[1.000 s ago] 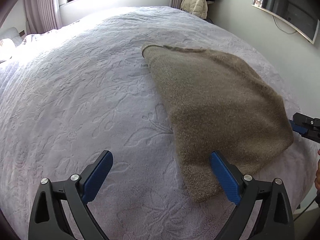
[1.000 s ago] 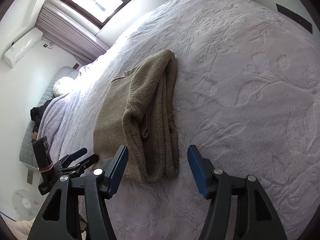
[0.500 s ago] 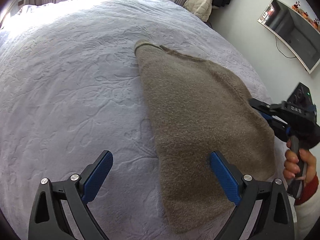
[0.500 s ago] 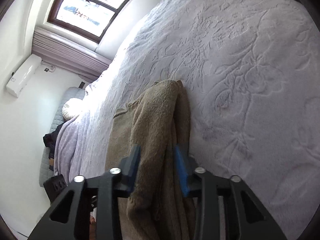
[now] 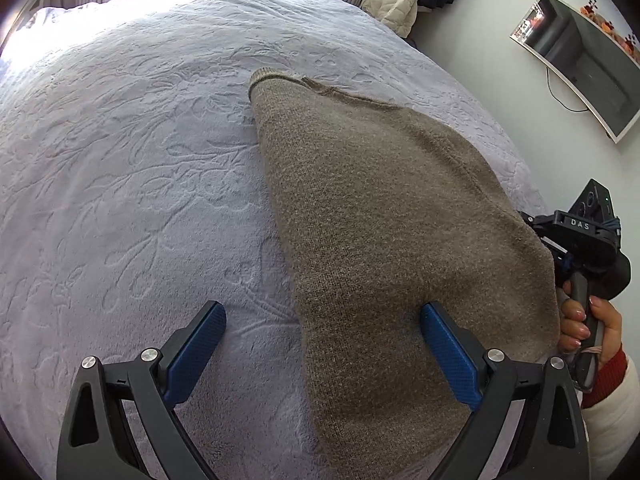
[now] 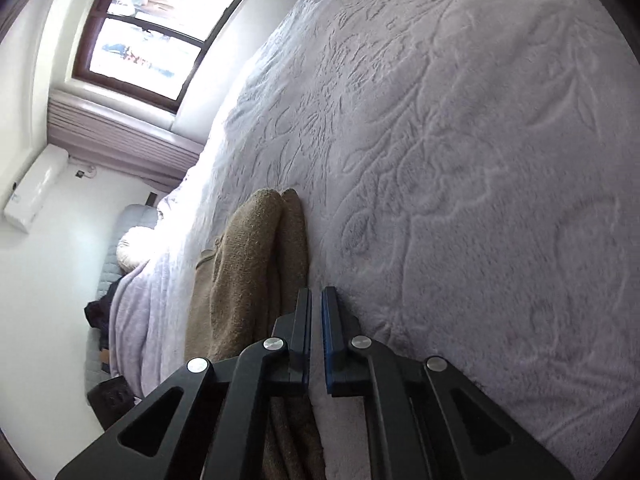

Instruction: Fold small clothes

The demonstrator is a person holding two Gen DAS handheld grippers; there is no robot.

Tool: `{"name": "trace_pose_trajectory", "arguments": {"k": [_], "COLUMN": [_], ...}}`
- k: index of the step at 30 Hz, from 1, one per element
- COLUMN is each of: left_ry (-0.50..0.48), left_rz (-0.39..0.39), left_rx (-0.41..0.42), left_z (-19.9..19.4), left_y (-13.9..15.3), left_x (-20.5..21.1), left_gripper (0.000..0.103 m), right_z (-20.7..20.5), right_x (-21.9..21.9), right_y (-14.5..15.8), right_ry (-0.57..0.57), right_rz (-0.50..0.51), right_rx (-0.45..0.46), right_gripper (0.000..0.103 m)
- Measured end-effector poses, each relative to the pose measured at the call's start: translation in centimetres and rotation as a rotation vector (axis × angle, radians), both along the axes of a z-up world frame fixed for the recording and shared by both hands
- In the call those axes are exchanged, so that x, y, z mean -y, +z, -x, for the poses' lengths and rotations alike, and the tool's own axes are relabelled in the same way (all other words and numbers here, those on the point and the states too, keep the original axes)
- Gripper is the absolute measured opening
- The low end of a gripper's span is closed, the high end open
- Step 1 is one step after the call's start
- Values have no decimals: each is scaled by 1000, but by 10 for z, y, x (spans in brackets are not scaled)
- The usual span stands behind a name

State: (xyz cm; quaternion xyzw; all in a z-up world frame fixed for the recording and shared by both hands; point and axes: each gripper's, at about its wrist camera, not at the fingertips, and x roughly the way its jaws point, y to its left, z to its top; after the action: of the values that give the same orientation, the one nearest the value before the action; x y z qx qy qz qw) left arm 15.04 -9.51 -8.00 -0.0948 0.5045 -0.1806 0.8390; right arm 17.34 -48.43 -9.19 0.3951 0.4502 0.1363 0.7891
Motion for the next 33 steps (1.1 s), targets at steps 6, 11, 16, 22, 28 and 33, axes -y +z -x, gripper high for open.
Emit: {"name": "trace_pose_trajectory", "arguments": {"k": [6,11,16,22,28,33], "left_ry": [10,10,18,13,-91,-137], "left_rz": [-9,-26,-44,-14,117,128], "left_rx": [4,10,12,0,-24,-63], "left_z": [2,4,5,3,-6,-19], "left_y": [0,1,3,4,10,-2], "left_x": [2,3,3,-2,1,12], "left_gripper": [98,99,102,102,102,102], "right_z": [8,12,9,7,4,-21], "right_x": [-1,-3,-12,-20,-26,-40], "right_y": [3,4,9,11,17,15], "right_ry": [13,15,32,37,107,193], "right_rz": [-5,-46,-6,1,-29,-50], "right_rx": [-7,18,20,28,71,53], "right_gripper": [17,46,52,53,71,75]}}
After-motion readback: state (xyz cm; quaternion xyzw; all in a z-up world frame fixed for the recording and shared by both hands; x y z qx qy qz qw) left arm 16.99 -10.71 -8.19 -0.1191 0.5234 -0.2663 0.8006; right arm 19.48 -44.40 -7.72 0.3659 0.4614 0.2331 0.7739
